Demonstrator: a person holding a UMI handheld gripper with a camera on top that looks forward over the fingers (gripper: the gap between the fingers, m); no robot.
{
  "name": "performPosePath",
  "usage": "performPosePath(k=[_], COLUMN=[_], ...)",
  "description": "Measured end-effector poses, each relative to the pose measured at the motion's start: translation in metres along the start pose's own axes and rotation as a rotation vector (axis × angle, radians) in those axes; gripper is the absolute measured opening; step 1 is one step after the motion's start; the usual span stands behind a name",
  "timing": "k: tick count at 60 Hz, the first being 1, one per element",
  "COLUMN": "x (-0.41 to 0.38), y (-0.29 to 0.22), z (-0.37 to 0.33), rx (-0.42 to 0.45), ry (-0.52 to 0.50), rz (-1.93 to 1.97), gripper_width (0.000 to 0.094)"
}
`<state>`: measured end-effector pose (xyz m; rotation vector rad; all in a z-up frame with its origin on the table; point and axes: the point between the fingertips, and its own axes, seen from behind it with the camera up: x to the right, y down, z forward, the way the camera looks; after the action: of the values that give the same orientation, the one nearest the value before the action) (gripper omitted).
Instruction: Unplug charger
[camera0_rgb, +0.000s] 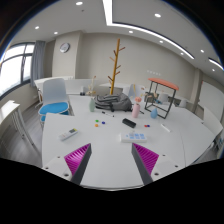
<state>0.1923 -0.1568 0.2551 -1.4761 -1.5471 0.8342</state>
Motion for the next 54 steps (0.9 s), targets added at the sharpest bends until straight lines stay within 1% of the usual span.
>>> performPosePath(k=[3, 8, 19, 29, 40, 54], x=[0.009, 0.046, 0.086, 0.107, 0.119, 0.136], y=[0.000, 0.010, 0.021, 0.034, 0.048, 0.069], z=[0.003, 0.016, 0.045, 0.080, 0.139, 0.239], rx=[-0.001, -0.005, 0.003, -0.002, 0.005, -0.006], ry=[0.022, 0.043, 0.088, 0.091, 0.080, 0.059], rz=[0.009, 0.023, 0.035, 0.059, 0.062, 0.079], gripper_width=[0.0851, 0.0849, 0.0850, 0.0853, 0.0851, 0.0852])
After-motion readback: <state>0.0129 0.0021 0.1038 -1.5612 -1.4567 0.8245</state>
